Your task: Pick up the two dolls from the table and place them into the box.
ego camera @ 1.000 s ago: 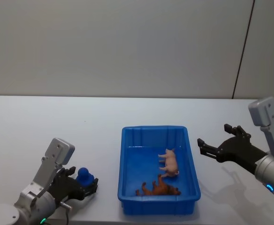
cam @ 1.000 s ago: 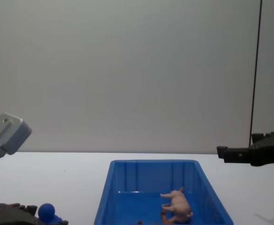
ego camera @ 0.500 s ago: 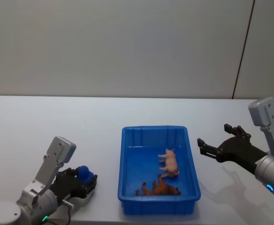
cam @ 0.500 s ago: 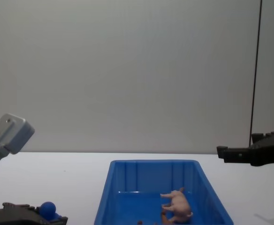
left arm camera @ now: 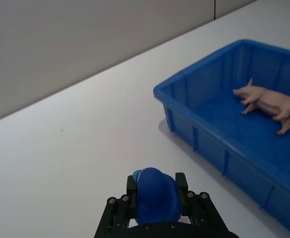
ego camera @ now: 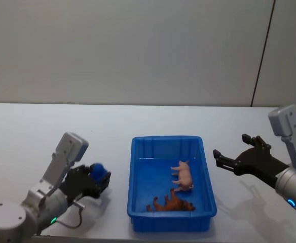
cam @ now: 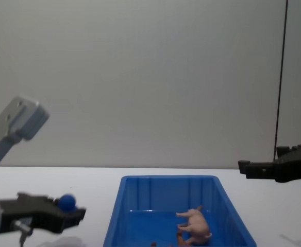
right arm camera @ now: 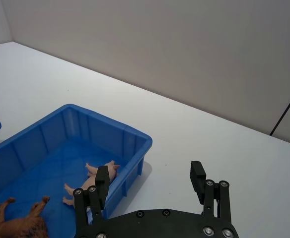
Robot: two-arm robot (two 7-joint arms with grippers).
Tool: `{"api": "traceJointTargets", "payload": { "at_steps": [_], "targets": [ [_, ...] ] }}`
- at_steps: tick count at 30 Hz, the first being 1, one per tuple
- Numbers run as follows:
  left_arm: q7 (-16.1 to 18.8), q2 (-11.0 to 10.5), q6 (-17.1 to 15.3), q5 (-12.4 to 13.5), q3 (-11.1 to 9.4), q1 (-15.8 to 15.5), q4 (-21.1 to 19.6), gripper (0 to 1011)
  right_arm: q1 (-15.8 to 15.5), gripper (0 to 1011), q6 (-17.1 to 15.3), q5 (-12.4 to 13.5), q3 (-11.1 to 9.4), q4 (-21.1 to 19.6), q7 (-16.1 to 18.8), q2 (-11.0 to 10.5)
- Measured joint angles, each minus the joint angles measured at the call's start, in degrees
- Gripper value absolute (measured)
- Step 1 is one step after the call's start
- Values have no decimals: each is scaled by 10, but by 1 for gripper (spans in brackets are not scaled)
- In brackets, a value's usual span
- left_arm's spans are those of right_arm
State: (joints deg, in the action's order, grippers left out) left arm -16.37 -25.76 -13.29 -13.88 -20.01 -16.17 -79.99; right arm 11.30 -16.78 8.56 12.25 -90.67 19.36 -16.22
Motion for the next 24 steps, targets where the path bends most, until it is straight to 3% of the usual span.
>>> {"api": "traceJointTargets", "payload": {
  "at_steps": [7, 14, 24],
  "targets": [
    [-24, 17, 26, 17, -3, -28, 4, 414, 0, 1001, 0, 0, 0, 0, 0, 0],
    [-63, 49, 71, 25, -12, -73, 40, 370, 0, 1001, 0, 0, 0, 0, 0, 0],
    [-119, 102, 133, 24, -30, -141, 127, 703, 0, 1001, 0, 0, 0, 0, 0, 0]
  ]
}}
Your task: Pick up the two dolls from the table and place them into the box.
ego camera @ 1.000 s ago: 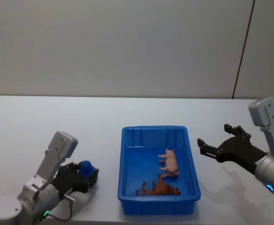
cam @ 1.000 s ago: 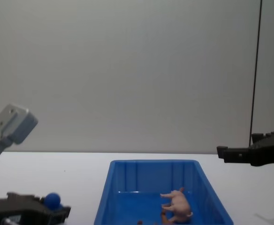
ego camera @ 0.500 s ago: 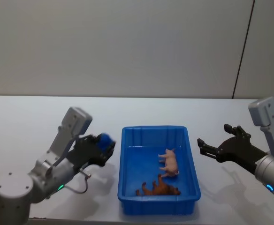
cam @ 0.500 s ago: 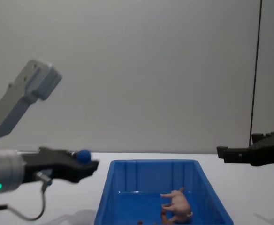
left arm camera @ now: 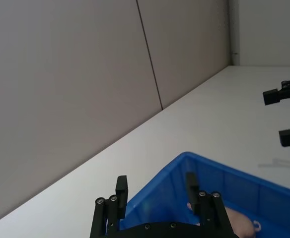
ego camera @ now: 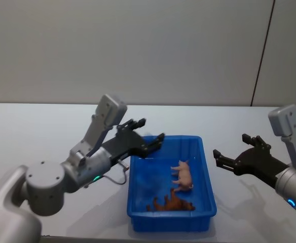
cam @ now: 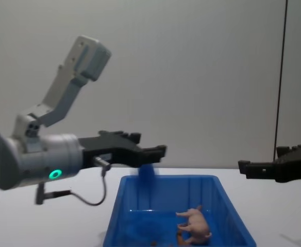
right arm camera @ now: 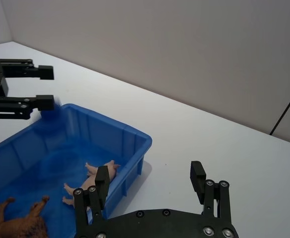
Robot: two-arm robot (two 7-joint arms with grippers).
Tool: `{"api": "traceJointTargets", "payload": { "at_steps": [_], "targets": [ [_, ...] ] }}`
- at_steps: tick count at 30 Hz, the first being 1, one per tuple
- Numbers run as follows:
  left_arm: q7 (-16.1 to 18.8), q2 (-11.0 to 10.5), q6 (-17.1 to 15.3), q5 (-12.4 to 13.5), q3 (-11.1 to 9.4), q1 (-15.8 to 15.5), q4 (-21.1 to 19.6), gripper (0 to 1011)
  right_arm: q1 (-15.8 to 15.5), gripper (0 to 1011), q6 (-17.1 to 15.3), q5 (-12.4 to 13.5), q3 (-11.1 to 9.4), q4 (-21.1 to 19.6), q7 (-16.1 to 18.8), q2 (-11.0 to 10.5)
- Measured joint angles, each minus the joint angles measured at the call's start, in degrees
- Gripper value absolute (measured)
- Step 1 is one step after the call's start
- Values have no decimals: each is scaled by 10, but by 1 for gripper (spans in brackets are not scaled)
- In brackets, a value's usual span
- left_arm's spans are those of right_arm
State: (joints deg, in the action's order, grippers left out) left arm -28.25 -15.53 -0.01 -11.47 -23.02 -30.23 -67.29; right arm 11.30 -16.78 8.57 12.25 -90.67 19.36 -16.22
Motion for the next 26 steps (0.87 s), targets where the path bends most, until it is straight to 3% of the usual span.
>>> {"api": "traceJointTargets", "payload": {
  "at_steps": [11, 26],
  "targets": [
    [-23, 26, 29, -6, -9, -32, 41, 998, 0, 1001, 0, 0, 0, 0, 0, 0],
    [-4, 16, 31, -9, -10, -13, -2, 1001, 0, 1001, 0, 0, 0, 0, 0, 0]
  ]
}}
